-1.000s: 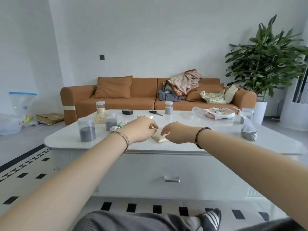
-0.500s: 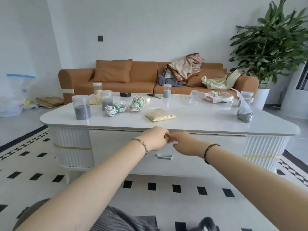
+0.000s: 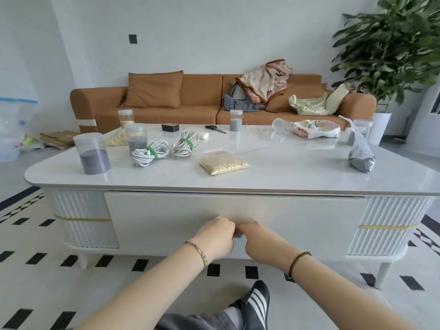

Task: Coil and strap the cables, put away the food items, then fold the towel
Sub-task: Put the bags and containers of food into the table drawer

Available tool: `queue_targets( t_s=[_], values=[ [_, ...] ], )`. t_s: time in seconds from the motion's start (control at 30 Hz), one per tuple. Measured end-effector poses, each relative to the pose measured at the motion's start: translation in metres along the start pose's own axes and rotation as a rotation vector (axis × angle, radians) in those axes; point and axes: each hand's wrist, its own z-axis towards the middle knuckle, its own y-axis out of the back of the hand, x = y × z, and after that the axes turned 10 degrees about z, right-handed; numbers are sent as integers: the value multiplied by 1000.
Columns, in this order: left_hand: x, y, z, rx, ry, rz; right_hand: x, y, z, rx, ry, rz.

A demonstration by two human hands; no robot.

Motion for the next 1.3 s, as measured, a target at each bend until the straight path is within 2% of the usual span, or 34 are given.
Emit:
queue_targets(
  t_s=[0.07,0.2,0.27,0.33,0.43,0.5,0.53,0.63,0.77,1.07,1.3],
  values=[
    [1,2,1,10,-21,2,4,6,1,35,-26,-25],
    [-2,11,-8,167,-35,11,22,15,-7,167,-71,-110],
    [-3,27,-18,142,-45,-15,32,26,-15,154,-50,-123],
    [-1,51,-28,-16,-68,-43,41,44,-24,23,19,-65],
    [8,76,-35,-359,-106,-171,48,68,-36,-273,214,22],
    [15,75,-32,-486,-122,-186,46,72,-39,-382,280,30],
    [18,72,-32,-466,-102,-126,44,72,-40,-376,261,2],
    [18,58,-35,-254,-17,12,34,67,-42,-240,85,-121],
    [18,49,-47,-276,-46,66,34,68,-49,-208,49,-150],
    [22,59,-69,-110,-76,-164,41,80,-67,-40,42,46],
    [18,64,-74,-19,-58,-134,46,84,-82,87,8,122]
  ],
)
